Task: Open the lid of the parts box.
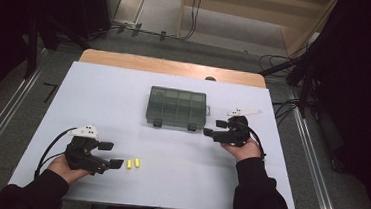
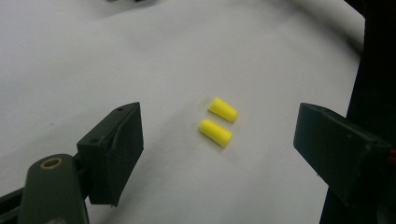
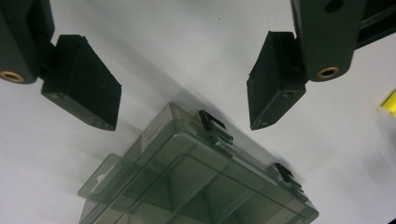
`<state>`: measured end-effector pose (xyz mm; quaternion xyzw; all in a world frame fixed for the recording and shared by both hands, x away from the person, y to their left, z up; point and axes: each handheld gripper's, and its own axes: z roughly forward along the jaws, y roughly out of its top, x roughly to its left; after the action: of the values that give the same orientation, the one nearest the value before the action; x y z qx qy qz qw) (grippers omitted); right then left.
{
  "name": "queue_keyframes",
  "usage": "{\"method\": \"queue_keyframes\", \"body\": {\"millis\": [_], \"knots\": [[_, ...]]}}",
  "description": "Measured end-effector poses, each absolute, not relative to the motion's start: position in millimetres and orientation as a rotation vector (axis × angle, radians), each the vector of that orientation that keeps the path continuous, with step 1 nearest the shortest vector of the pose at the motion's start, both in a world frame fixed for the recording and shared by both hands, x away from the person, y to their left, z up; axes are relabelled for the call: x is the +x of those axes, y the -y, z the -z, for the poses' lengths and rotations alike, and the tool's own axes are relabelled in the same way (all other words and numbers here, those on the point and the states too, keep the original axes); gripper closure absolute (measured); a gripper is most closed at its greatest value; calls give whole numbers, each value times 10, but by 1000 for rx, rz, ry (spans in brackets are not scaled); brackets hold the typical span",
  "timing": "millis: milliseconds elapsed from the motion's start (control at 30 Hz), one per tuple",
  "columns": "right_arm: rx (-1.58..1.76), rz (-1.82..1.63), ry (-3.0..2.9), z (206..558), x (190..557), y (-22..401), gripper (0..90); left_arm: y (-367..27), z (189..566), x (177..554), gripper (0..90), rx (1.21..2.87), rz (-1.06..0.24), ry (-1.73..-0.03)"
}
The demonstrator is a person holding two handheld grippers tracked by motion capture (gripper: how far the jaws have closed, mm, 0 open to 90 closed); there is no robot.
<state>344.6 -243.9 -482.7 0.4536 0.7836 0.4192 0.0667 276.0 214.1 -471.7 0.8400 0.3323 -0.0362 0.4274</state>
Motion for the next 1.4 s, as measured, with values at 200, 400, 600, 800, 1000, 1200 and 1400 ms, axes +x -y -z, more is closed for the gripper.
{"method": "queue_keyframes", "body": {"millis": [200,400,600,800,1000,1200,1400], "knots": [[1356,-1280,-2355,4854,3495,2418,250,-2143,4717,2762,162,2094,92,-831],[1358,-1245,-2359,4880,3506,2421,312,-2150,4711,2762,162,2098,88,-830],[1362,-1225,-2355,4906,3523,2438,496,-2148,4712,2763,162,2094,88,-831],[1372,-1180,-2369,4923,3519,2411,775,-2161,4707,2767,162,2088,86,-837],[1362,-1144,-2396,4965,3535,2393,874,-2162,4710,2767,162,2086,92,-834],[1361,-1134,-2407,4996,3545,2368,874,-2163,4711,2769,162,2086,95,-837],[1351,-1128,-2422,5016,3547,2334,874,-2161,4711,2770,162,2087,104,-836]]}}
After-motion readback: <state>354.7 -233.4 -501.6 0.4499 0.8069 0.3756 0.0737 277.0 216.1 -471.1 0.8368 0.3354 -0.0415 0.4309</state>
